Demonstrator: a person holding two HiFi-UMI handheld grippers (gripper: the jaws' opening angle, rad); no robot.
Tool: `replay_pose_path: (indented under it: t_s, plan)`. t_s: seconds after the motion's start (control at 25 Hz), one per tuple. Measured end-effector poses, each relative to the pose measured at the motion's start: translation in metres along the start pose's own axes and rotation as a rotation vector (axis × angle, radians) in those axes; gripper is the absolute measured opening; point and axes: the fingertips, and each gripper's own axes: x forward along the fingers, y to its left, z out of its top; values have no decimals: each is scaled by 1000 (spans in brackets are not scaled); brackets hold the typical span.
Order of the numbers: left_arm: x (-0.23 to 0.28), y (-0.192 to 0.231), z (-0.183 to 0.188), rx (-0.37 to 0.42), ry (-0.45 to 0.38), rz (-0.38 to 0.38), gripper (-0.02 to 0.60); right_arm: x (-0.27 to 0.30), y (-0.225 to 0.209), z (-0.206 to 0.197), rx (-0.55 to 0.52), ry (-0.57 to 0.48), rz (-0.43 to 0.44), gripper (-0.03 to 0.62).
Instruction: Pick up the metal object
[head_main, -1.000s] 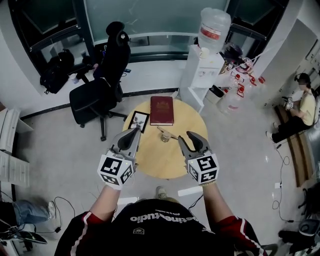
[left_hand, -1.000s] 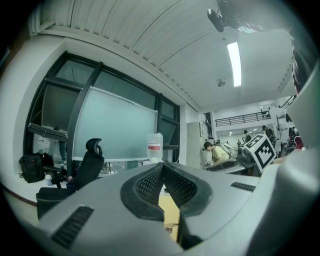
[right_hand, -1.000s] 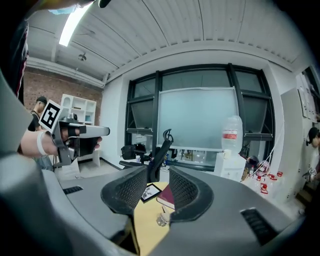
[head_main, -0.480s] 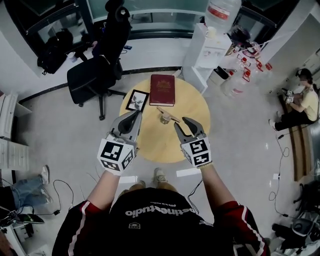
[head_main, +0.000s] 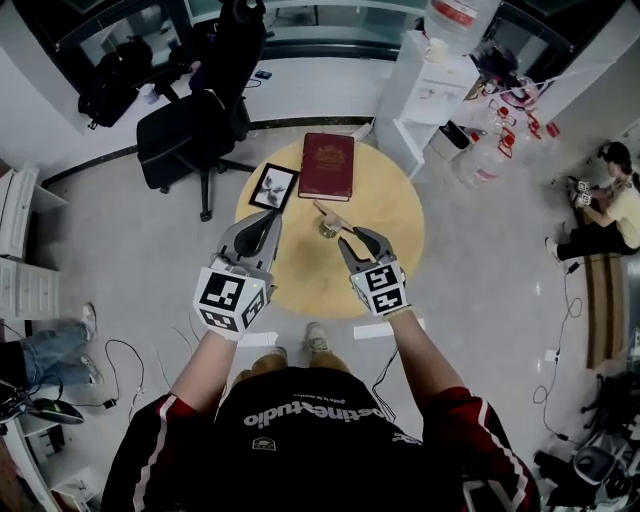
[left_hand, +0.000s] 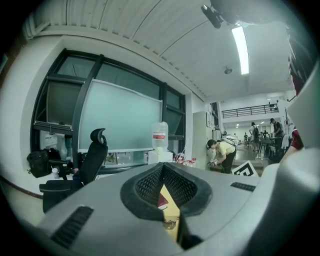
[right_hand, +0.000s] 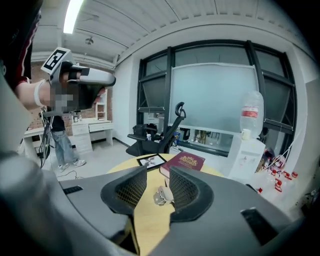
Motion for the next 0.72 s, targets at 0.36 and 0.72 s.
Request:
replay_pose_path:
  t_s: [0.36,0.72]
  plan:
    - [15,-5,-14,-7,18,64,17,47,-4,-43,-61,74,98,160]
    - [26,7,-37,-18,49,119,17,89,-2,-70,-155,113,156,161]
